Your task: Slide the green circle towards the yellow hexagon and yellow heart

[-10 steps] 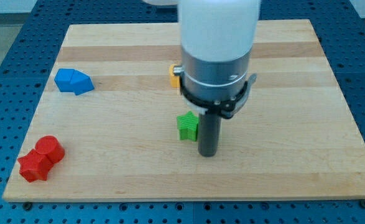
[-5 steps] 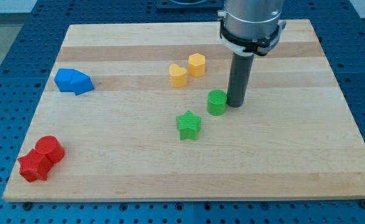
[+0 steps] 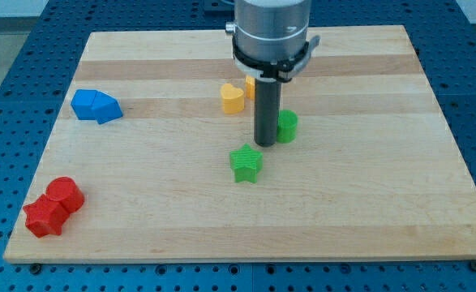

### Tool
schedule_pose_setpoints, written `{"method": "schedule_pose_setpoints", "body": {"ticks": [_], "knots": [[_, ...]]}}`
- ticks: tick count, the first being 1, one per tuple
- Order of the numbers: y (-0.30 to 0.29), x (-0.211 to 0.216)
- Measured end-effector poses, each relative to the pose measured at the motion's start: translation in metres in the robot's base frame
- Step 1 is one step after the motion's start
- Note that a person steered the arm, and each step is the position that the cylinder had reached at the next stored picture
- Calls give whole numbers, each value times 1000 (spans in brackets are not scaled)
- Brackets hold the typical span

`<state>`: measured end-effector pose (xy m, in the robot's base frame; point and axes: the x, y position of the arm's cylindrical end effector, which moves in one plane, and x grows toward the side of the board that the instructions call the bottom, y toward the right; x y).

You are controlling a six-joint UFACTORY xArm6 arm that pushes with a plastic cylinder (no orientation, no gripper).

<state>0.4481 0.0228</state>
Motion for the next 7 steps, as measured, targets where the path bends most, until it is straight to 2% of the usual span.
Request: {"method": "schedule_pose_setpoints", "body": {"ticks": [1, 2, 3, 5, 7], "knots": [[0, 11], [11, 56], [30, 49], [28, -8], [43, -11]]}}
